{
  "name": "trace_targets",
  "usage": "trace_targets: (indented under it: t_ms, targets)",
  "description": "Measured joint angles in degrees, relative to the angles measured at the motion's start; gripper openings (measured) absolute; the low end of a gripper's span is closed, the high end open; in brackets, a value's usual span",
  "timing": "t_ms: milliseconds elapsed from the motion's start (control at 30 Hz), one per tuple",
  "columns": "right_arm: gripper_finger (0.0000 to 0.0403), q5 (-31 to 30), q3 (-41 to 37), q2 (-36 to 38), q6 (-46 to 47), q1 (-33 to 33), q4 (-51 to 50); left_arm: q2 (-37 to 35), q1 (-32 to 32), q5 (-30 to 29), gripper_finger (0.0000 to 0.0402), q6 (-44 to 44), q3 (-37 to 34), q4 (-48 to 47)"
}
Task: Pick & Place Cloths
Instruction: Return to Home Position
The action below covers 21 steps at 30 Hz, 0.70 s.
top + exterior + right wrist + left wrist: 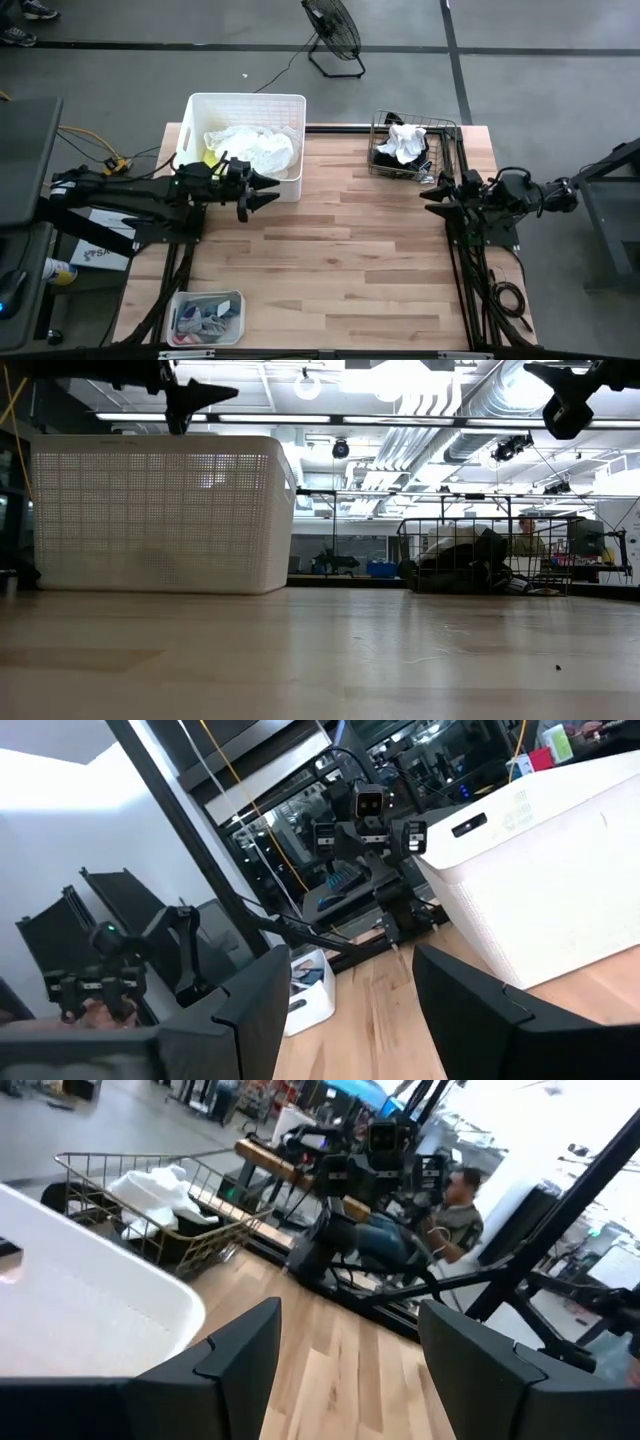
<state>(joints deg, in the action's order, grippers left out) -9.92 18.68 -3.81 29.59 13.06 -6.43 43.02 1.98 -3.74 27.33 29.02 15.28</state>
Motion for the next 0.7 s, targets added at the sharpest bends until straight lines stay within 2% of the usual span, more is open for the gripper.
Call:
trace_targets:
  t_ms: [167,500,700]
  targets:
    - [0.0204,-0.25,0.0,0.27,1.02,-0.11,0.01,-4.11,0.05,0.17,0.0232,-0.49,-4.96,3.55]
    - [0.0204,-3.0,0.0,0.28,3.58,-0.11,-0.4,-18.5,-0.07,0.35,0.0232,-0.75,-13.01,3.5]
    - [0.0204,-7.11,0.0,0.28,3.91,-0.11,-2.28,-23.84,-0.09,5.07,0.0232,-1.7,-15.78,2.63]
